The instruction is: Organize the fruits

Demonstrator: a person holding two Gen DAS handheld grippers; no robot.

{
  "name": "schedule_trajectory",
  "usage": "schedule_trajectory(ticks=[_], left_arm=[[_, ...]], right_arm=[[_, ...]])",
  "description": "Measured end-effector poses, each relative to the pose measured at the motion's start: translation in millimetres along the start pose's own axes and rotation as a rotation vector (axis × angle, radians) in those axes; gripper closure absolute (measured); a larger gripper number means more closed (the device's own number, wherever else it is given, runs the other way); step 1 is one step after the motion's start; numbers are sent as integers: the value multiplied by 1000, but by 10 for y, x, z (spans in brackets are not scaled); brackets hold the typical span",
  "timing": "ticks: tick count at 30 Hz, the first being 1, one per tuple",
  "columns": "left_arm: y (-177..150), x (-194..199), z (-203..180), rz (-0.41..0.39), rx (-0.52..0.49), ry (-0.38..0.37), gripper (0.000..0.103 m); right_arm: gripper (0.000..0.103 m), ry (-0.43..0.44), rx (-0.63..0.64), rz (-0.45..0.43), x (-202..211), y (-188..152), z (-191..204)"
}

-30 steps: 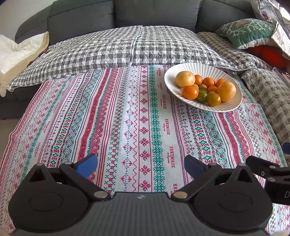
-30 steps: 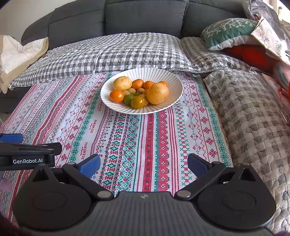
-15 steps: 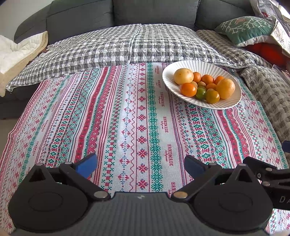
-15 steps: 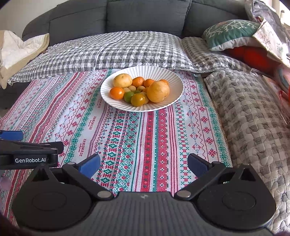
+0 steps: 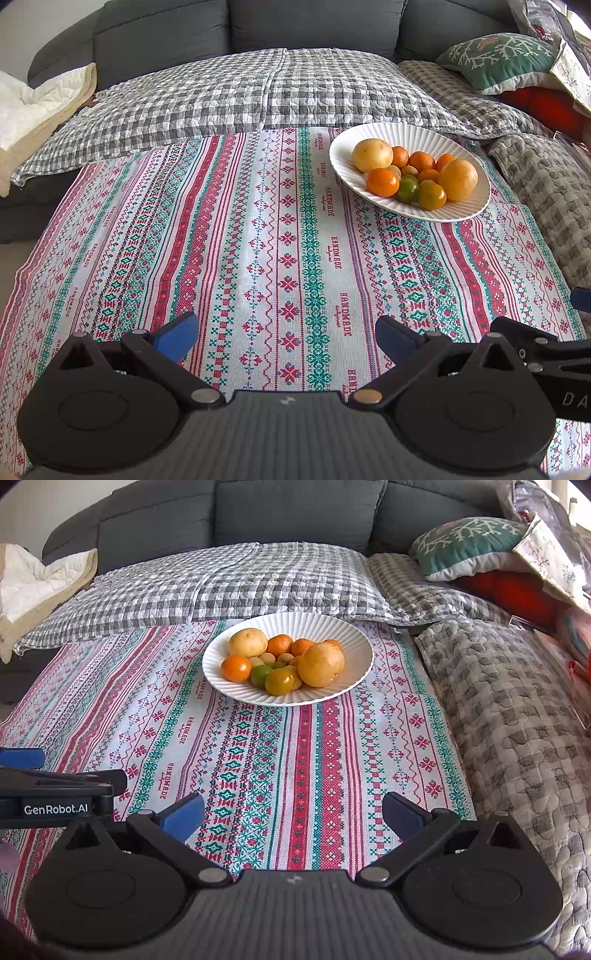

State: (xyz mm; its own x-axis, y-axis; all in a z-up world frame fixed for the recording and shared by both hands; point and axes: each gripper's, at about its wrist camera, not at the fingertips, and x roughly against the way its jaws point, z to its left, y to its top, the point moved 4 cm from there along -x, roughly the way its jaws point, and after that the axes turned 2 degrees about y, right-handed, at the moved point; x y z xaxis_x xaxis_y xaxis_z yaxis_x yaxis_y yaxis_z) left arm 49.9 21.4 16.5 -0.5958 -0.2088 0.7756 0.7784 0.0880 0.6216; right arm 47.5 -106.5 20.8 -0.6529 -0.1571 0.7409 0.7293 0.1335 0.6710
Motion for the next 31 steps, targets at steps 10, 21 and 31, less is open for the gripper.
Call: schedule_trajectory(ticks=[10, 21, 31], left_arm=[[-15, -4, -29, 2, -8, -3, 9], [-16, -6, -16, 3, -6, -5, 9], [-26, -15, -25, 11, -19, -15, 9]], right_arm=[[0, -3, -3, 3, -6, -4, -7], [0, -8, -8, 3, -15, -3, -19], [0, -8, -8, 3, -15, -1, -20]])
